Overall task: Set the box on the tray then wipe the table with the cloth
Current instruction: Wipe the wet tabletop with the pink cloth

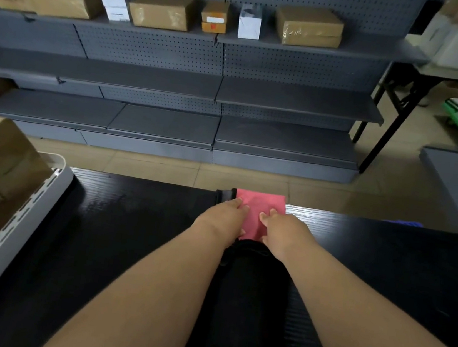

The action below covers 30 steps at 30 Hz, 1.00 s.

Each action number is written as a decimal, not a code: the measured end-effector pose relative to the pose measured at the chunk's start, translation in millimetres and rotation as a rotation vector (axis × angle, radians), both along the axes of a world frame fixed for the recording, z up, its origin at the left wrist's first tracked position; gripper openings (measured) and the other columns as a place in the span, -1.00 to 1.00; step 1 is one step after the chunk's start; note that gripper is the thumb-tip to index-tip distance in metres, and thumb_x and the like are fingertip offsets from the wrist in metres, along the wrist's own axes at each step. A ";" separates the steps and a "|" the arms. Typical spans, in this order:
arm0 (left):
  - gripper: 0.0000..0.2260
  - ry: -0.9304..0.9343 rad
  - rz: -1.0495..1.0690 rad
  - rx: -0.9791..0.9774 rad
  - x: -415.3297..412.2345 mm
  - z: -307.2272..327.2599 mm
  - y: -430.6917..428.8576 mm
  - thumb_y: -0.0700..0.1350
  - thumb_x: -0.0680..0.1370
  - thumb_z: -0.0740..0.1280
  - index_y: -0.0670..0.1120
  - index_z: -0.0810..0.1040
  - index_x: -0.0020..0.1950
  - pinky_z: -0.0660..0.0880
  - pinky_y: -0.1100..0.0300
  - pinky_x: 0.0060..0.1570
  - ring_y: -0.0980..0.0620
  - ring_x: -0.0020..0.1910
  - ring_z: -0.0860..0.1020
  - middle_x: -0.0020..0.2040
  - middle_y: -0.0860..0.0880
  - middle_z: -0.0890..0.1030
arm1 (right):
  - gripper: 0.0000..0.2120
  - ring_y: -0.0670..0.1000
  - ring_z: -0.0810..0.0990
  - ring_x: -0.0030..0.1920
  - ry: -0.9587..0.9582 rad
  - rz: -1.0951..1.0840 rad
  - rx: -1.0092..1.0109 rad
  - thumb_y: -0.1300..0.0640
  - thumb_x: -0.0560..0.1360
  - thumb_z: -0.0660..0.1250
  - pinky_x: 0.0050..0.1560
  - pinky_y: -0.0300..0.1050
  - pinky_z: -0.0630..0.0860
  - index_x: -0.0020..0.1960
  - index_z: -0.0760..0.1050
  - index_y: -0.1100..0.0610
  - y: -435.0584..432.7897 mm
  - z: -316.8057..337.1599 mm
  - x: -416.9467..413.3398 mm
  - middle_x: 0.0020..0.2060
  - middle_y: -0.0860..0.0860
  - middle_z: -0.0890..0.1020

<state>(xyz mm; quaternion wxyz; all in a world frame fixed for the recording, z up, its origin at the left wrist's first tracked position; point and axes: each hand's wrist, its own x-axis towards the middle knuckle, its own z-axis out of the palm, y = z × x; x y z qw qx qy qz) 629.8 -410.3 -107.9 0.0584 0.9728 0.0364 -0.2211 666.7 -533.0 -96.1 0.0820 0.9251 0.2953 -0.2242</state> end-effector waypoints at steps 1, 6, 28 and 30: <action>-0.43 -0.003 0.007 0.000 -2.9 0.0 -1.2 -0.08 0.65 0.18 -0.12 0.01 0.59 0.17 0.07 0.48 -0.07 0.57 0.09 0.61 -0.09 -0.04 | -0.46 0.15 0.33 0.44 -0.005 -0.001 0.000 0.18 0.62 0.17 0.39 0.02 0.35 0.56 0.09 0.09 -0.8 0.6 -2.9 0.52 0.08 0.21; -0.43 -0.018 0.016 0.002 -26.9 1.2 -7.1 -0.08 0.65 0.18 -0.10 0.01 0.59 0.18 0.07 0.48 -0.07 0.57 0.09 0.61 -0.08 -0.03 | -0.42 0.14 0.29 0.47 0.005 0.010 -0.038 0.17 0.61 0.19 0.42 0.00 0.31 0.57 0.05 0.08 -5.7 6.0 -24.2 0.55 0.06 0.17; -0.43 0.014 -0.038 -0.094 -274.8 3.4 -54.1 -0.11 0.64 0.19 -0.11 0.03 0.60 0.15 0.08 0.48 -0.12 0.56 0.10 0.61 -0.09 -0.02 | -0.43 0.16 0.27 0.48 0.089 -0.094 -0.016 0.13 0.62 0.15 0.43 0.03 0.29 0.58 0.02 0.06 -60.4 8.1 -278.8 0.57 0.06 0.08; -0.43 0.013 -0.044 -0.096 -296.4 4.1 -56.0 -0.11 0.64 0.19 -0.11 0.03 0.60 0.15 0.08 0.48 -0.12 0.56 0.10 0.60 -0.09 -0.02 | -0.43 0.16 0.26 0.48 0.089 -0.097 -0.015 0.12 0.63 0.15 0.44 0.02 0.28 0.58 0.02 0.06 -62.7 8.1 -300.7 0.57 0.06 0.07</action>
